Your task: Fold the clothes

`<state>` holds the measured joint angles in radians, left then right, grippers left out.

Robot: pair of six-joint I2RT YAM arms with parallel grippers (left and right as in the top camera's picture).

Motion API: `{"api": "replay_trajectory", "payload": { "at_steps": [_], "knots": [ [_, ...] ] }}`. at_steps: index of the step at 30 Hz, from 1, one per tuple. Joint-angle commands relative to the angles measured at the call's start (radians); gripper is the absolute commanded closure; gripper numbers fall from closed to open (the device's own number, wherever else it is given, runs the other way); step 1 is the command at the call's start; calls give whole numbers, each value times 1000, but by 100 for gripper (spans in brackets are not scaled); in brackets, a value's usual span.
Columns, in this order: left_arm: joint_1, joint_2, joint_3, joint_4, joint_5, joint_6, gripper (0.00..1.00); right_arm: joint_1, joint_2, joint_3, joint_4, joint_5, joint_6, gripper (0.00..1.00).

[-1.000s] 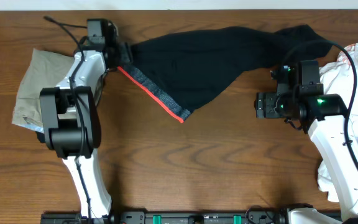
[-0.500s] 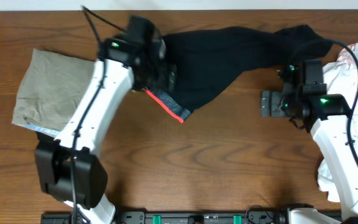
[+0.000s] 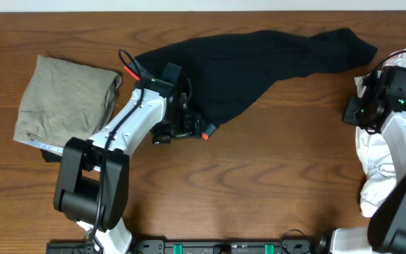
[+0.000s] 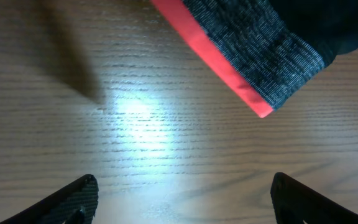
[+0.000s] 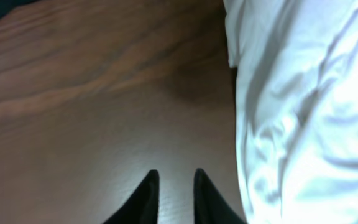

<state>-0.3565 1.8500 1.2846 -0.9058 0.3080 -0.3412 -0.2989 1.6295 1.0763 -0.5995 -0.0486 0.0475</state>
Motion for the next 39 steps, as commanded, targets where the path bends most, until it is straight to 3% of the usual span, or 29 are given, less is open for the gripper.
{"api": "replay_trajectory", "payload": {
  "at_steps": [1,4,12,22,30,35,39],
  "knots": [
    [-21,-5,-1,14,7,-13,9,-22,88,0,32,-34,-29,84],
    [-32,-5,-1,38,51,-13,4,-24,168,0,55,9,-42,83],
    [-40,-5,-1,63,51,-39,3,-66,291,0,98,247,8,86],
    [-41,-5,-1,63,51,-39,3,-283,291,2,156,249,52,87],
    [-41,-5,-1,63,51,-39,2,-402,291,51,159,-58,60,75],
    [-41,-5,-1,67,51,-70,2,-374,290,119,123,-359,4,66],
    [-41,-5,-1,85,53,-142,2,-315,286,180,55,-435,-20,60]
  ]
}}
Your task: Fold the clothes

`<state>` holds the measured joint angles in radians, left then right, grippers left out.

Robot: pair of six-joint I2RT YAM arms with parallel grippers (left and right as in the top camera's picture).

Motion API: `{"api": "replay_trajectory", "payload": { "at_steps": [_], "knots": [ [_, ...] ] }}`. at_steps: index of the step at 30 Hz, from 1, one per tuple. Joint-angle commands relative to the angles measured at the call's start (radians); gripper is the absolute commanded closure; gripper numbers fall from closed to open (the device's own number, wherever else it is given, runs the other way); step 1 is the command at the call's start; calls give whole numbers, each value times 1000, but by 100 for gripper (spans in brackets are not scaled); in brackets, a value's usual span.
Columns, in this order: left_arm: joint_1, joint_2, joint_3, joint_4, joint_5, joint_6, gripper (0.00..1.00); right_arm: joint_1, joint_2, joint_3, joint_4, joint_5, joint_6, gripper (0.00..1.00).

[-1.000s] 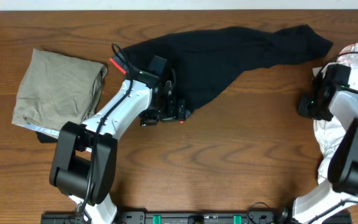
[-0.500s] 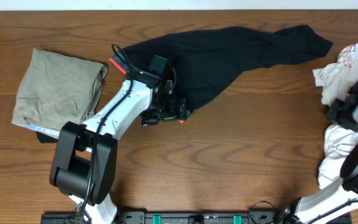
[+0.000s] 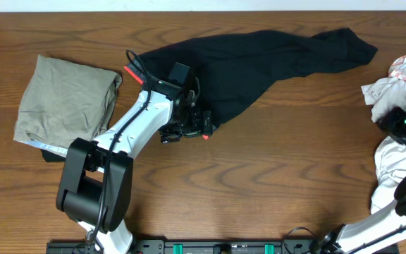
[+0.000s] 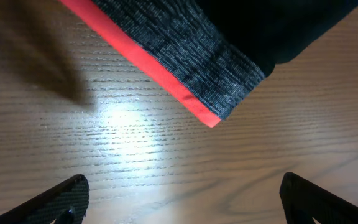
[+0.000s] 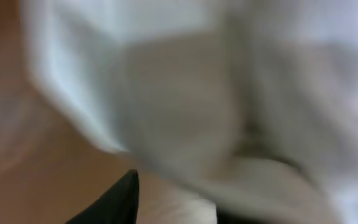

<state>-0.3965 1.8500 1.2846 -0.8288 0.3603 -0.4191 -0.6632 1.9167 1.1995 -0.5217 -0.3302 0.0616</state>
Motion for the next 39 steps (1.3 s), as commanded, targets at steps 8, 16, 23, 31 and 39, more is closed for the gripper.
{"api": "replay_trajectory", "payload": {
  "at_steps": [8,16,23,31,39],
  "knots": [
    [-17,6,-25,106,72,-217,2,145,-17,80,-63,-149,-60,59],
    [-65,38,-74,236,66,-330,2,159,-17,80,-74,-149,-60,58],
    [-88,92,-103,329,39,-430,2,159,-17,80,-77,-149,-60,58],
    [-87,159,-103,439,32,-455,4,161,-17,80,-83,-149,-60,58],
    [-87,159,-103,441,32,-454,56,161,-17,80,-85,-148,-60,59]
  ]
}}
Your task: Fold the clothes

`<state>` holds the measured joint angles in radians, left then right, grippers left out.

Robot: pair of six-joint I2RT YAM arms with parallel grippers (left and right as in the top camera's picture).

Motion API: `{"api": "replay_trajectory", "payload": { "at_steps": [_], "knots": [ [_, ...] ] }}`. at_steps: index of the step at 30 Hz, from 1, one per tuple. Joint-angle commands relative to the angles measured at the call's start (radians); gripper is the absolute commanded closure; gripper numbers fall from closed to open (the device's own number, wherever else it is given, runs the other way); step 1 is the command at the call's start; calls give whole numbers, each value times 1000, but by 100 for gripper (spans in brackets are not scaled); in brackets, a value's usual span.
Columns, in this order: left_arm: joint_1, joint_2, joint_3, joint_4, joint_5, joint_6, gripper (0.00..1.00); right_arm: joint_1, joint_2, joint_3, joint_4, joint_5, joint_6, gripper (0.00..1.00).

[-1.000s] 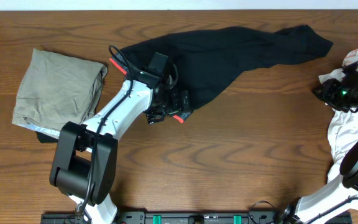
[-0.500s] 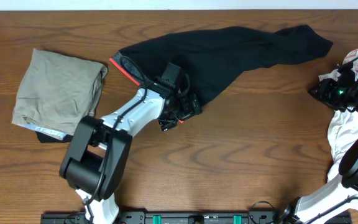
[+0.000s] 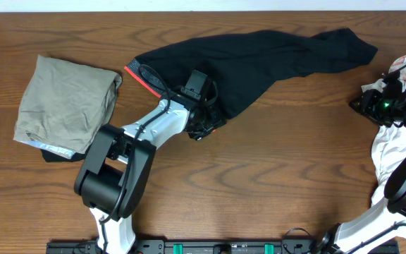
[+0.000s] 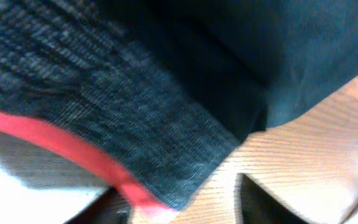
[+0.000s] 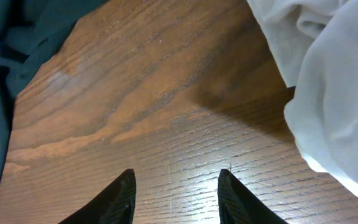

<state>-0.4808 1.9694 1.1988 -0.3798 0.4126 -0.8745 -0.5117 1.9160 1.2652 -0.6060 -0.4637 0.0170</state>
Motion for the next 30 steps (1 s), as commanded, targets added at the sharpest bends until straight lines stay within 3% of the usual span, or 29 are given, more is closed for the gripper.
{"api": "replay_trajectory", "payload": {
  "at_steps": [1,3,5,9,11,19,30],
  "knots": [
    [-3,40,-17,-8,-21,2,61,9,-16,15,-1,-15,-15,59],
    [-3,40,-17,-8,-21,2,69,9,-16,15,-1,-15,-15,59],
    [-3,40,-17,-8,-22,3,70,9,-16,15,-2,-15,-15,59],
    [-3,39,-17,-19,-61,13,90,9,-16,15,-5,-15,-15,59],
    [-3,39,-17,-23,-76,26,94,9,-16,15,-5,-15,-15,59],
    [-2,-12,-17,-80,-104,121,94,9,-16,15,-13,-14,-15,59],
    [5,-292,-17,-463,-408,266,94,12,-113,15,-40,-7,-16,61]
  ]
}}
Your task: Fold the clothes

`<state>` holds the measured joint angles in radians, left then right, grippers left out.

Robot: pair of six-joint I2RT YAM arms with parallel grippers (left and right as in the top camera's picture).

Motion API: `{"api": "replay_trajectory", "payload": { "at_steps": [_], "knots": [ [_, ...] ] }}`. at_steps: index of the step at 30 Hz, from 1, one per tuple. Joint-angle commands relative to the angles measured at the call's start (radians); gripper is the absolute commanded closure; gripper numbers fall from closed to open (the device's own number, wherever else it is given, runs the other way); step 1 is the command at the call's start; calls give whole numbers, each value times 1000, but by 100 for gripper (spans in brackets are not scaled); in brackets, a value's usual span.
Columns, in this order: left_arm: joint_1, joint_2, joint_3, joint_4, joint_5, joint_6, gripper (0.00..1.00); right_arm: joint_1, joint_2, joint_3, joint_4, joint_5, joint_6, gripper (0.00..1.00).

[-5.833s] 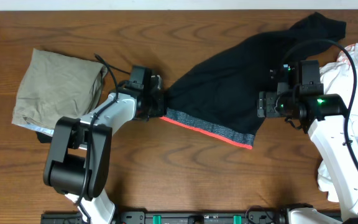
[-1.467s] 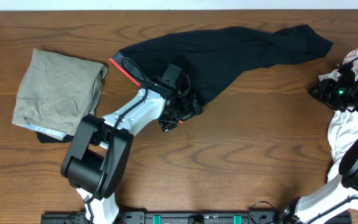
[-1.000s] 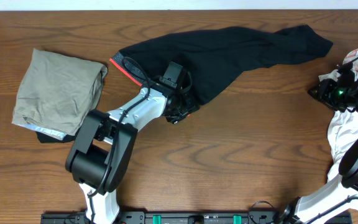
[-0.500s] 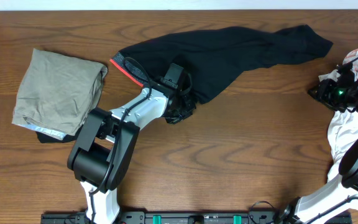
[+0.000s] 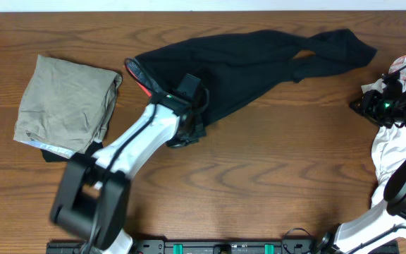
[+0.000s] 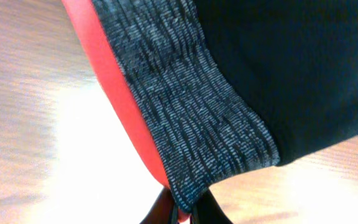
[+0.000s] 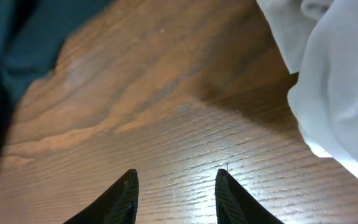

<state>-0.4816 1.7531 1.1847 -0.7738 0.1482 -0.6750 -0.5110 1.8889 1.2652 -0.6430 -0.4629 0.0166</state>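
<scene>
A black garment [image 5: 252, 60] with a grey ribbed, red-edged waistband [image 6: 185, 118] lies stretched across the far middle of the table. My left gripper [image 6: 182, 210] is shut on the corner of that waistband, near the garment's lower left end [image 5: 189, 130]. A folded olive-grey garment [image 5: 65, 102] rests at the left. A crumpled white garment [image 5: 393, 152] sits at the right edge. My right gripper [image 7: 174, 196] stands open over bare wood beside the white cloth [image 7: 334, 93], near the black garment's right end.
The wooden table [image 5: 259, 190] has bare surface along the front. A silver-edged dark item [image 5: 48, 149] peeks out under the olive garment. The black garment's twisted right end [image 5: 337, 46] lies near the far edge.
My left gripper has shut on the waistband corner, which it was pressed up against before. The garment's lower edge has shifted slightly left. The right gripper stays open in the same place.
My left gripper first stood open on bare wood just short of the waistband corner, then closer to it, then up against it, and now grips it. My right gripper was shut beside the white cloth, then blurred against it, then open near the black garment's end.
</scene>
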Motion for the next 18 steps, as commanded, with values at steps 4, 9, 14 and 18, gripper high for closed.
{"api": "replay_trajectory", "payload": {
  "at_steps": [4,9,14,18],
  "knots": [
    [31,-135,-3,-213,-270,66,94,20,-181,15,-21,11,-14,61],
    [84,-160,-3,-341,-328,84,94,39,-284,15,-57,60,-15,61],
    [149,-160,-3,-434,-387,99,94,73,-331,15,-103,117,-14,61],
    [196,-160,-3,-489,-412,110,94,114,-331,15,-134,165,-15,60]
  ]
}}
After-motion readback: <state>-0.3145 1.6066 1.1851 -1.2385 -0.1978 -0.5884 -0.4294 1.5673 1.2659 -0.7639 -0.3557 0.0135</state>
